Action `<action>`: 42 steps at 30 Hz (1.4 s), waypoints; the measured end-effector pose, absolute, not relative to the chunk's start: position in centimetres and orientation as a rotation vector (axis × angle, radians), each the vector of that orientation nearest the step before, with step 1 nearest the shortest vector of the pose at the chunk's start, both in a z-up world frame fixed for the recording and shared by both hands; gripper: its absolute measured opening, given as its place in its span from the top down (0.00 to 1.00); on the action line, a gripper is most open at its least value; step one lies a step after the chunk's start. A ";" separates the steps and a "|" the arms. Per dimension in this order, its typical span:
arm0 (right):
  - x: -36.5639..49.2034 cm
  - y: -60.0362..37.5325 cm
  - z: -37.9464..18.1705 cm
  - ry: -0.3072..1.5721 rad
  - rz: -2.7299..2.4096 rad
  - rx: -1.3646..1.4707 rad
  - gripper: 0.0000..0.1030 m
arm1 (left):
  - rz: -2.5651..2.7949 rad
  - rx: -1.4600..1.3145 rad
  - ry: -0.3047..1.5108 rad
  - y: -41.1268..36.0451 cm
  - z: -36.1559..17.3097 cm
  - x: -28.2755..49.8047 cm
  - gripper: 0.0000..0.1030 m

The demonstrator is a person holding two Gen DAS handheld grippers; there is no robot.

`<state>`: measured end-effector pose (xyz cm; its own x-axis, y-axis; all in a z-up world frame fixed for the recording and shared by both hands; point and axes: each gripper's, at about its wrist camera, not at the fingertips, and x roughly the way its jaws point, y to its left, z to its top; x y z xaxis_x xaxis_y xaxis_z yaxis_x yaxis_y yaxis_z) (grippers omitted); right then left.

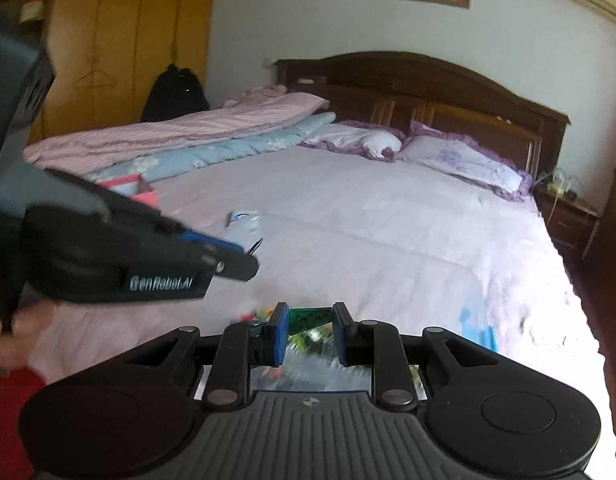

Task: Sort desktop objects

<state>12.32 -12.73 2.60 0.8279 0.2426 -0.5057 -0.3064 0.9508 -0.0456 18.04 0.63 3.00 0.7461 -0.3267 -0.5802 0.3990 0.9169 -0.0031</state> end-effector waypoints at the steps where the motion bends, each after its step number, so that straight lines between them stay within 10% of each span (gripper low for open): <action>1: 13.3 -13.1 2.6 0.532 0.279 -0.114 0.76 | -0.395 0.121 0.626 0.5 2.9 18.8 0.90; 6: 16.7 -14.9 2.2 0.610 0.206 -0.031 0.72 | -0.370 0.090 0.693 0.2 2.4 20.8 0.78; 10: 17.3 -15.7 1.7 0.627 0.176 -0.004 0.61 | -0.309 0.087 0.697 0.3 2.1 20.9 0.38; 17: 15.8 -16.4 1.5 0.675 0.146 0.020 0.47 | -0.246 0.036 0.745 1.8 2.1 20.1 0.16; 42: 10.8 -15.2 0.9 0.841 0.092 0.058 0.32 | -0.124 0.033 0.836 3.3 2.9 16.4 0.00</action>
<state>10.79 -15.21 0.95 0.6628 0.1040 -0.7415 -0.0581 0.9945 0.0875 16.38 3.34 2.91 0.6634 -0.0967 -0.7420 0.1230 0.9922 -0.0194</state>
